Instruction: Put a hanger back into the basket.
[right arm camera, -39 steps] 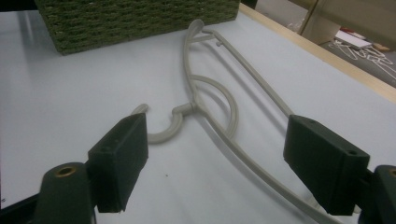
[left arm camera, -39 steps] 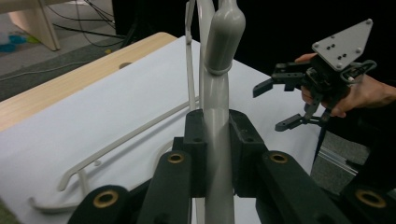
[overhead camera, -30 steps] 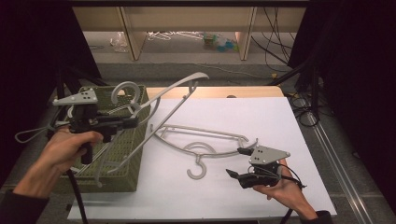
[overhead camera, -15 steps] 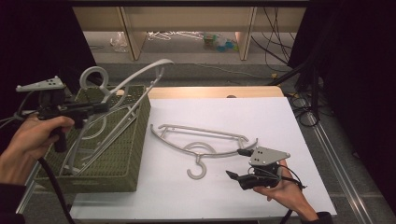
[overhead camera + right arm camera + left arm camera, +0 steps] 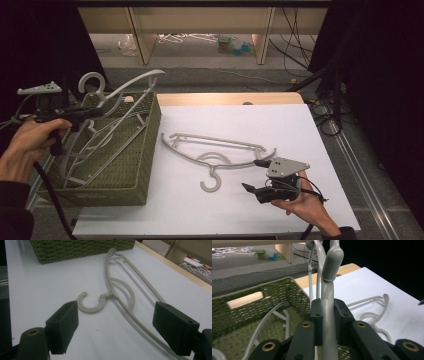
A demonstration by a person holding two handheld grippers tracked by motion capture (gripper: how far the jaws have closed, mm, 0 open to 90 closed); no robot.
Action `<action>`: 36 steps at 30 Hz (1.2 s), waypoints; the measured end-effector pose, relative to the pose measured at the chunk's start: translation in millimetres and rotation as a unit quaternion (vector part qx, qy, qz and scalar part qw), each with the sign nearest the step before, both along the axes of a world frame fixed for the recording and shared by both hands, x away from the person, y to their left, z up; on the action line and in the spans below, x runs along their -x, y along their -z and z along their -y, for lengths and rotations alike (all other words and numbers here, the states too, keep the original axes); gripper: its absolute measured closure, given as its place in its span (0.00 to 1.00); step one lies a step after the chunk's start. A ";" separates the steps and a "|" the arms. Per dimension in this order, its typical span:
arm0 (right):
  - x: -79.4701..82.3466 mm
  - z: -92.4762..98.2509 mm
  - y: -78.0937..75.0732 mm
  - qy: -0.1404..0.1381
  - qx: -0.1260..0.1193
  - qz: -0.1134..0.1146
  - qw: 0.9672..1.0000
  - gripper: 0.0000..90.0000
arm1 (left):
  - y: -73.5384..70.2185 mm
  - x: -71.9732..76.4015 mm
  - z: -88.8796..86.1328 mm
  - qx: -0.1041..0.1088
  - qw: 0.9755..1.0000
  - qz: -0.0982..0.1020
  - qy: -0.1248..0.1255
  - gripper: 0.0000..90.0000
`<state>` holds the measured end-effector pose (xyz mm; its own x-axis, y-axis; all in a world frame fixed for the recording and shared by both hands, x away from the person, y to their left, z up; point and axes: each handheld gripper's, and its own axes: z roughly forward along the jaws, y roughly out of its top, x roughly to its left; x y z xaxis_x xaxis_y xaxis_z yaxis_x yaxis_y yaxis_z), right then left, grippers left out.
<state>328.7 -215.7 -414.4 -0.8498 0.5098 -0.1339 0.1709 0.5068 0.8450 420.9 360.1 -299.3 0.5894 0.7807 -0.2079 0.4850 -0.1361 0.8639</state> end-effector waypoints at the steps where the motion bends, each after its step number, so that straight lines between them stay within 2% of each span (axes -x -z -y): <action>1: 0.0 0.0 -0.1 0.000 0.000 0.000 1.000 0.24 | 3.0 -1.7 -2.8 -0.002 1.000 -0.004 -0.002 0.88; 2: 0.1 0.0 -0.2 0.000 -0.001 0.000 1.000 0.24 | 4.9 -2.7 -3.8 -0.001 1.000 -0.005 -0.004 0.88; 6: -0.3 -0.3 0.2 -0.001 0.000 0.000 1.000 0.24 | 12.6 -6.3 -5.7 -0.023 1.000 -0.009 -0.002 0.88; 8: -0.2 -0.5 0.4 0.000 0.002 -0.001 1.000 0.24 | 17.0 -7.6 -7.7 -0.026 1.000 -0.015 0.003 0.88; 14: 0.3 -0.3 -0.1 -0.002 0.000 -0.001 1.000 0.24 | 25.2 -6.7 -15.8 -0.026 0.999 -0.023 0.007 0.88; 18: 0.3 -0.2 -0.3 -0.002 -0.002 0.000 1.000 0.24 | 31.9 -4.6 -24.2 -0.027 0.999 -0.026 -0.005 0.88; 24: 0.6 -0.1 -0.9 -0.005 0.003 -0.006 1.000 0.24 | 38.2 -0.6 -32.7 -0.022 0.999 -0.032 -0.009 0.88; 28: 0.1 -0.1 -0.2 -0.003 -0.001 -0.002 1.000 0.24 | 43.6 2.6 -39.7 -0.024 0.999 -0.037 -0.013 0.88; 33: 0.1 -0.4 -0.2 -0.003 -0.001 -0.001 1.000 0.24 | 50.7 3.3 -39.4 -0.020 0.999 -0.045 -0.011 0.88; 36: 0.1 -0.6 -0.4 -0.002 -0.002 0.000 1.000 0.24 | 54.8 1.0 -35.0 -0.026 0.998 -0.051 -0.006 0.88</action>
<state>328.6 -215.1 -414.1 -0.8521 0.5064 -0.1322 0.1681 0.5039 0.8472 419.9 395.1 -354.1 0.5586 0.7983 -0.2250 0.5716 -0.1739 0.8019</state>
